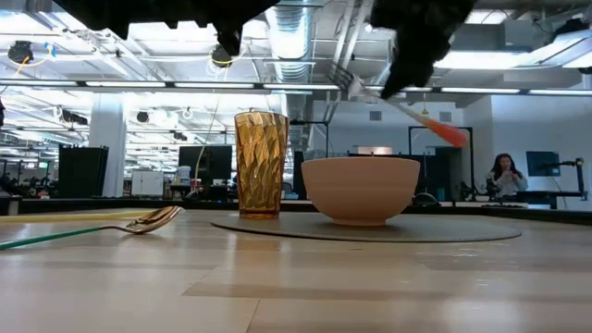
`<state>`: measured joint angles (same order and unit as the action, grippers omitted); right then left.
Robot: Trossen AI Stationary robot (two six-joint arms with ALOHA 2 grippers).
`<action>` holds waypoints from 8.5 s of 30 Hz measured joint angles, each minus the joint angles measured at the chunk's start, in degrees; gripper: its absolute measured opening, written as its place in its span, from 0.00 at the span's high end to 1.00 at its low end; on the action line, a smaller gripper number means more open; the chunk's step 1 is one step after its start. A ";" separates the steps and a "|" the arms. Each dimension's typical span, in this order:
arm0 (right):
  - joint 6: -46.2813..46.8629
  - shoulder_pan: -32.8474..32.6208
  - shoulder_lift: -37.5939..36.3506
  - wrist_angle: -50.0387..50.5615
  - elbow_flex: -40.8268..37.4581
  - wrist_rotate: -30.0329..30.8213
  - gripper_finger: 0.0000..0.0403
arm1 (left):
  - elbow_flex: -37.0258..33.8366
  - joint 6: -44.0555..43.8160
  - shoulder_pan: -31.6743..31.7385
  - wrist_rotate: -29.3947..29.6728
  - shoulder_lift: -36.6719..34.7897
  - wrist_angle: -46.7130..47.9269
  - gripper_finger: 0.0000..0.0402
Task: Pick & Place Utensil
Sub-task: Put the orange silver fork into the light pink bowl
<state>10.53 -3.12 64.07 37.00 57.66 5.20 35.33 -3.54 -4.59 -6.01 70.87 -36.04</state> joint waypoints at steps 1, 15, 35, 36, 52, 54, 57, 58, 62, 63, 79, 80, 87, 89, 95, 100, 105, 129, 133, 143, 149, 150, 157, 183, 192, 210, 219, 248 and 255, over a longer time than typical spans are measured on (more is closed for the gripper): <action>-0.01 -0.20 -0.03 -0.35 0.82 0.21 1.00 | 0.00 -0.01 -0.18 0.03 0.00 -0.02 0.76; -14.57 -7.02 -4.94 -19.30 4.09 9.64 1.00 | 0.02 -0.14 -1.14 -0.01 7.44 -12.33 0.59; -29.11 -10.33 -4.81 -36.80 4.09 14.31 1.00 | 0.89 3.73 3.59 4.05 15.51 -31.68 0.59; -29.13 -10.33 -4.79 -37.14 4.09 14.31 1.00 | 1.31 3.75 3.61 3.52 15.52 -31.58 0.59; -29.10 -10.31 -4.85 -38.97 4.09 14.20 1.00 | 10.60 4.80 3.13 1.51 25.77 -31.30 0.61; -29.10 -10.35 -4.85 -38.92 4.09 14.20 1.00 | 10.63 4.80 3.13 1.54 25.79 -31.34 0.65; -29.10 -10.35 -4.85 -38.83 4.09 14.24 1.00 | 10.67 4.80 3.11 1.54 25.79 -31.32 0.75; -29.10 -10.35 -4.85 -38.80 4.09 14.24 1.00 | 10.67 4.80 3.09 1.54 25.79 -31.32 0.80; -28.88 -10.25 -4.86 -38.52 4.09 14.85 1.00 | 10.67 5.07 2.94 1.07 25.79 -30.80 0.97; -28.91 -10.29 -4.87 -38.22 4.09 14.74 1.00 | 10.67 4.92 2.91 1.20 25.79 -30.68 0.97; -26.65 -12.68 -5.79 -28.28 4.05 20.24 0.75 | 10.67 -3.40 0.47 2.74 22.70 -20.98 0.98; -27.04 -13.24 -6.20 -27.15 4.05 22.16 0.73 | 10.67 -4.87 0.20 3.51 21.38 -17.64 0.98; -26.50 -17.31 -9.70 -16.94 4.05 35.19 0.65 | 10.73 -15.69 -1.23 9.46 6.57 7.04 0.98; -25.66 -18.17 -10.48 -15.87 4.05 37.10 0.63 | 10.75 -23.03 -0.75 10.86 2.31 16.12 0.98; -25.62 -19.38 -12.16 -16.24 4.05 38.40 0.61 | 10.73 -45.83 1.97 5.45 -2.95 34.27 0.98; -25.58 -19.36 -12.54 -16.18 4.05 38.37 0.62 | 12.22 -48.21 0.81 1.41 0.32 34.87 0.98; -25.64 -19.31 -12.37 -15.98 4.05 38.37 0.62 | 17.56 -42.02 -1.12 1.56 5.00 34.75 0.97; -41.40 -21.77 -4.43 -10.12 4.03 29.27 0.65 | 29.27 -58.42 5.71 -20.37 14.74 43.43 0.97; -45.19 -20.84 -1.16 -13.91 4.03 30.23 0.63 | 29.24 -64.89 6.39 -22.64 15.52 39.44 0.97; -49.84 -18.10 2.61 -18.09 4.03 30.59 0.65 | 29.22 -68.38 5.50 -24.43 17.11 37.75 0.97; -49.66 -16.40 2.74 -18.36 4.03 29.17 0.66 | 29.22 -68.50 5.75 -24.57 16.74 34.68 0.97; -49.67 -16.09 2.65 -18.75 4.03 29.12 0.66 | 29.22 -68.54 5.65 -24.68 16.76 34.49 0.97; -52.36 -14.41 2.78 -20.02 4.03 26.21 0.66 | 29.22 -68.53 5.60 -25.02 16.76 32.59 0.97; -49.86 -13.74 2.63 -18.65 4.07 27.82 0.99 | 29.22 -67.25 6.00 -20.85 16.72 25.21 0.69; -41.93 -15.50 1.26 -14.43 4.19 28.49 0.99 | 29.20 -63.98 6.37 -21.07 16.90 25.53 0.67; -26.52 -23.56 -10.41 0.47 4.01 33.63 1.00 | 29.20 -52.26 5.95 -21.20 13.26 15.04 0.67; -30.83 -28.48 -13.34 -5.88 4.01 33.61 1.00 | 29.22 -36.20 5.97 -23.13 5.59 15.41 0.67; -31.31 -12.07 -15.49 -80.25 -41.10 16.51 1.00 | 29.22 -20.39 6.30 -23.62 1.27 18.72 0.67; -25.32 -7.93 -3.83 -87.89 -41.15 8.08 1.00 | 29.18 -20.24 6.30 -23.65 1.27 21.07 0.67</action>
<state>-14.79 -11.05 60.24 -50.89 16.51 13.28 64.51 -23.79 1.72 -29.65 72.14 -14.97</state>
